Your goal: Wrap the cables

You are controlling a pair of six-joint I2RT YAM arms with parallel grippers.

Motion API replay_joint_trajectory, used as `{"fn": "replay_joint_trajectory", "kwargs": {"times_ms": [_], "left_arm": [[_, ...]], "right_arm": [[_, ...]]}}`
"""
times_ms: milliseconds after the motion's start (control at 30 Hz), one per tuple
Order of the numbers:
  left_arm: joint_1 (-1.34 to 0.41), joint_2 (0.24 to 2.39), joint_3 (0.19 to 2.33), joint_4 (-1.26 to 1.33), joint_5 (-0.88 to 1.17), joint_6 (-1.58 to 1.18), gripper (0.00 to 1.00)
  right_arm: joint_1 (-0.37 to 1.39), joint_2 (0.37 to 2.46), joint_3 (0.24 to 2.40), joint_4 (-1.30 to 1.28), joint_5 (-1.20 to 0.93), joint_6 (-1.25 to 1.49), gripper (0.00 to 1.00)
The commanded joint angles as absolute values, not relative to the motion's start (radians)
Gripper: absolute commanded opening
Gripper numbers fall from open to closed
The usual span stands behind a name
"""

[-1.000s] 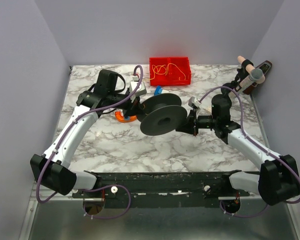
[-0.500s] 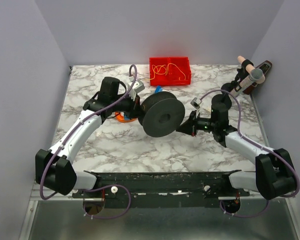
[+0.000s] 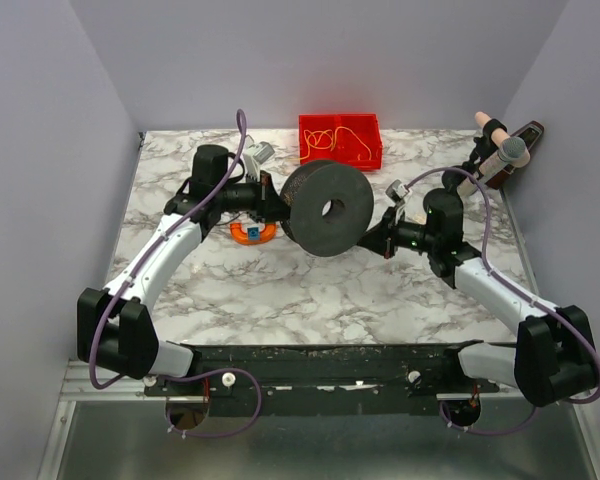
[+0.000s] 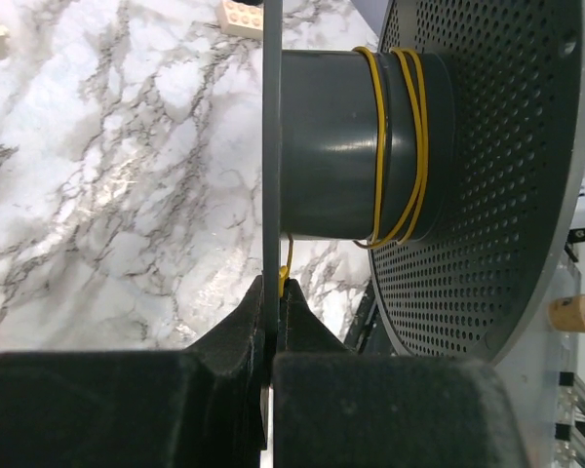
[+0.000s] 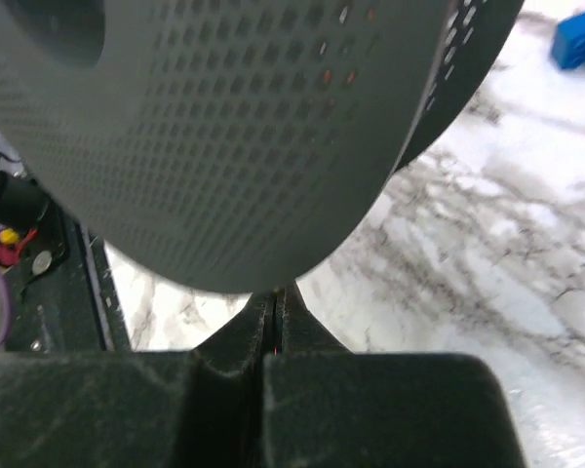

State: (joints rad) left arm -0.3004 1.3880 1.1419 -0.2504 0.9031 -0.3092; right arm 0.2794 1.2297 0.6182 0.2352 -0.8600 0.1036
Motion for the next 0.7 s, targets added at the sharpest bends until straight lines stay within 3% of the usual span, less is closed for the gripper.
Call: {"fn": "replay_joint_trajectory", "kwargs": {"times_ms": [0,233,433,567,667], "left_arm": [[-0.298,1.374,1.121,-0.175,1.043,-0.385,0.0],[-0.296,1.333,1.031,0.028,1.161,-0.483,0.0],[-0.296,1.307,1.022,0.061,1.187,-0.433,0.0],[-0.299,1.305,1.058,-0.052,1.181,-0.281,0.0],[-0.319,1.319,1.161,-0.309,1.138,0.046,0.0]], "right_arm": [[0.276,1.224,0.68,0.232,-0.746,0.014,0.01],[0.262,1.198,0.629,0.385,-0.664,-0.031,0.04],[0.186,1.279,0.686,0.433,-1.009,0.129,0.03],[0.149,1.327,0.724,0.407,-1.13,0.153,0.01],[0.147,1.315,0.768,0.289,-1.186,0.062,0.01]]}}
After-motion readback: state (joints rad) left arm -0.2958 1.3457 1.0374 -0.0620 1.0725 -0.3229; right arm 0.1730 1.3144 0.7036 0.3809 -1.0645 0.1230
